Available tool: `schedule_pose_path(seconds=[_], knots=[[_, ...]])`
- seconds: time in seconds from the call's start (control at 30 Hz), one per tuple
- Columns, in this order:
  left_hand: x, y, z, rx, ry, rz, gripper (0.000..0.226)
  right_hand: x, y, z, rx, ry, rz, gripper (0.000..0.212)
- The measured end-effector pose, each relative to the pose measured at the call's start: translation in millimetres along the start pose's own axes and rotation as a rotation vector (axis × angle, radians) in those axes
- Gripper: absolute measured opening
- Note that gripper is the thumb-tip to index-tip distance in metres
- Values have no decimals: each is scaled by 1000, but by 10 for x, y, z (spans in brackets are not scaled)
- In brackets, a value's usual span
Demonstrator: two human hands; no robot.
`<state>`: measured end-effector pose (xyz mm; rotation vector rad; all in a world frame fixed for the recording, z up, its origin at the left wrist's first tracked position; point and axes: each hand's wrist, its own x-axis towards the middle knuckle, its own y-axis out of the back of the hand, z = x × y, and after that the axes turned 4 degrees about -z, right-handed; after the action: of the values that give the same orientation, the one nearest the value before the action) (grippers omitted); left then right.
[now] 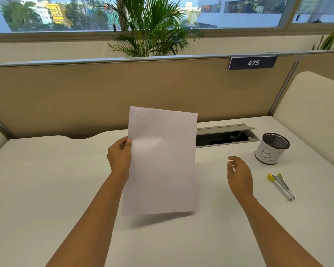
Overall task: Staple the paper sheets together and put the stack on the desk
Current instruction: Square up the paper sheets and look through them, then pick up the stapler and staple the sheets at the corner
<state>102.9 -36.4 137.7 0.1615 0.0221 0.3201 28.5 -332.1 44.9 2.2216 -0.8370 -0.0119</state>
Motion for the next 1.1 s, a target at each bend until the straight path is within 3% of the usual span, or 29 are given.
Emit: schedule_pose_path(seconds=[0.3, 0.47, 0.7, 0.93, 1.1], knots=[[240, -167, -94, -9, 30, -29, 27, 284, 325, 748, -474, -264, 134, 43], [344, -197, -140, -5, 50, -69, 28, 260, 439, 1128, -491, -407, 123, 44], [405, -178, -142, 56, 18, -120, 26, 244, 422, 1283, -477, -376, 164, 36], [375, -93, -50, 120, -50, -198, 23, 305, 335, 1004, -116, -369, 184, 37], [320, -48, -5, 122, -59, -219, 23, 384, 208, 292, 706, -419, 40, 26]])
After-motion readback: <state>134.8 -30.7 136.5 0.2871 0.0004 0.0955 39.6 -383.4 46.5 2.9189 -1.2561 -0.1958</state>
